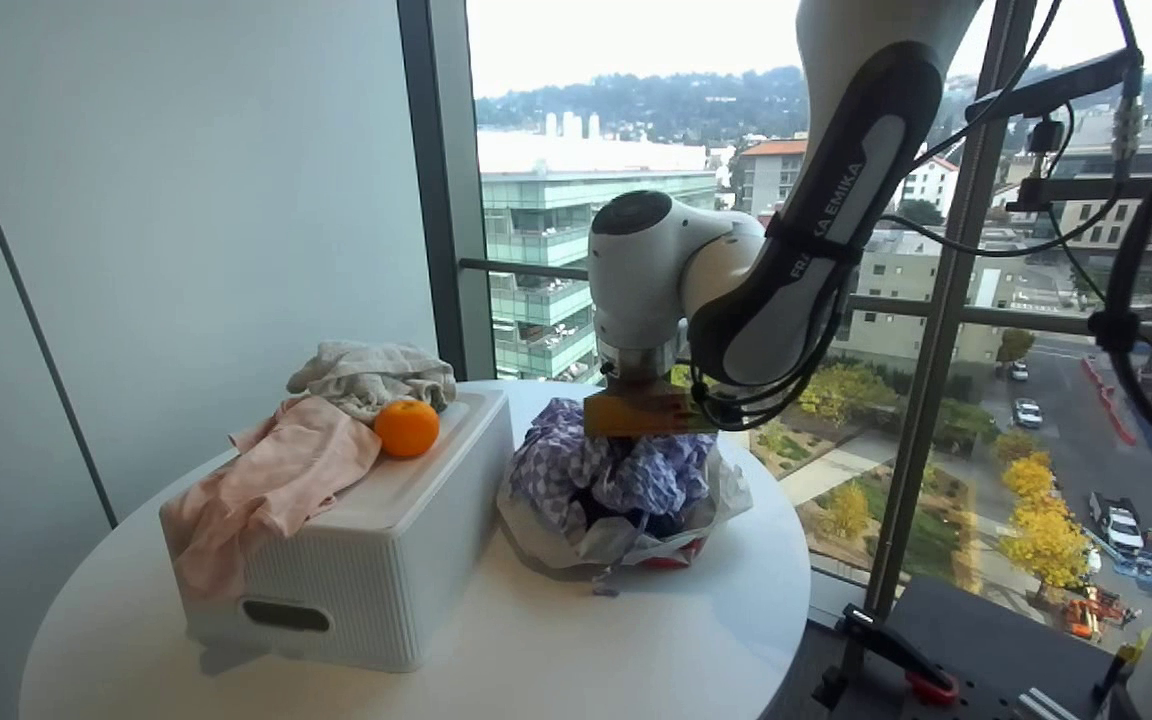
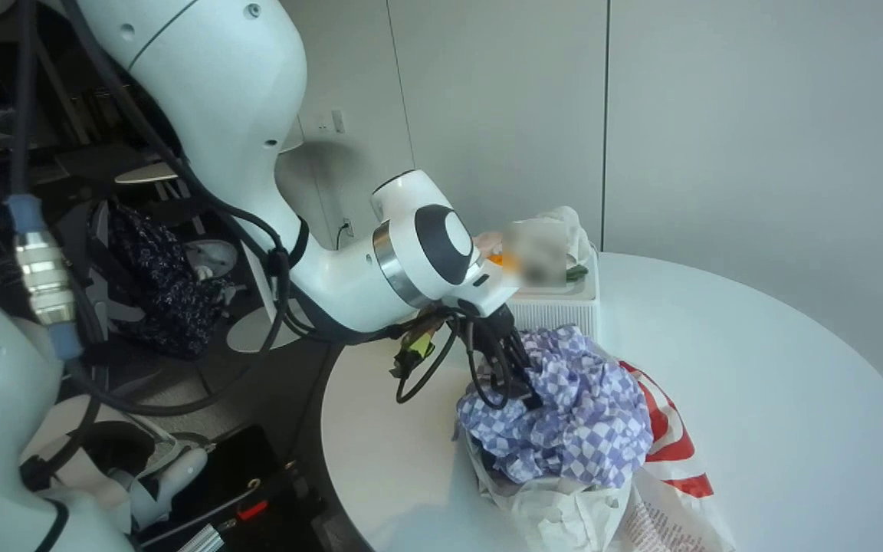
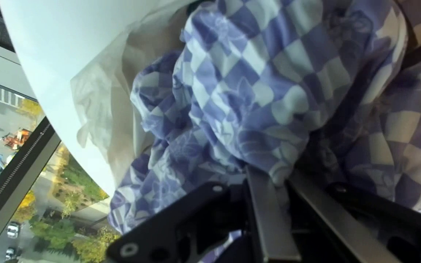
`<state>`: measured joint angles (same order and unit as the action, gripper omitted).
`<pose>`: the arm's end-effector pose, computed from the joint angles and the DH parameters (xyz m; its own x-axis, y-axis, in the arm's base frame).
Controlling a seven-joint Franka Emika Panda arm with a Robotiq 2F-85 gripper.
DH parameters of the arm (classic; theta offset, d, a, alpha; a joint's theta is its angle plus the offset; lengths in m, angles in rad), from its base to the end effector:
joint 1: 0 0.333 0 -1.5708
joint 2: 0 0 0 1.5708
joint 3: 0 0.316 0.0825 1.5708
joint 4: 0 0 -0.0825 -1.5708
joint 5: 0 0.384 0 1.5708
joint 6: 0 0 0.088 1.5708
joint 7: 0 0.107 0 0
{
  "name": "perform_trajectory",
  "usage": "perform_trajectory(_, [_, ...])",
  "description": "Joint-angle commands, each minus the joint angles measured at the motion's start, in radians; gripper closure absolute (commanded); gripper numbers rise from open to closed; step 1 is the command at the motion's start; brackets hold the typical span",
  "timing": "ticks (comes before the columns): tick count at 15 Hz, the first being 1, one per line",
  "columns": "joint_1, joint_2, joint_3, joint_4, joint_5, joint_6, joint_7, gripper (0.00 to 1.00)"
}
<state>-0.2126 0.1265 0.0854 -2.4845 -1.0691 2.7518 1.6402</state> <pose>0.4720 -0.0237 0.2429 0.6394 -0.6275 0.4443 -0.7210 -0.6901 0.0630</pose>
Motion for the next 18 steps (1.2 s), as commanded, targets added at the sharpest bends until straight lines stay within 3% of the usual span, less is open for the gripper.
perform_trajectory(1, [0.013,0.043,0.004,0.086,0.004,-0.077,-0.001,0.96])
perform_trajectory(12, [-0.022,0.319,0.027,0.252,0.170,-0.068,-0.114,0.96])
perform_trajectory(13, [0.065,0.310,-0.058,0.247,0.241,-0.046,-0.161,0.96])
perform_trajectory(14, [0.070,0.287,-0.057,0.235,0.289,-0.057,-0.198,0.68])
perform_trajectory(15, [0.087,0.261,-0.069,0.222,0.337,-0.067,-0.234,0.68])
perform_trajectory(18, [0.145,0.138,-0.097,0.166,0.460,-0.138,-0.352,0.47])
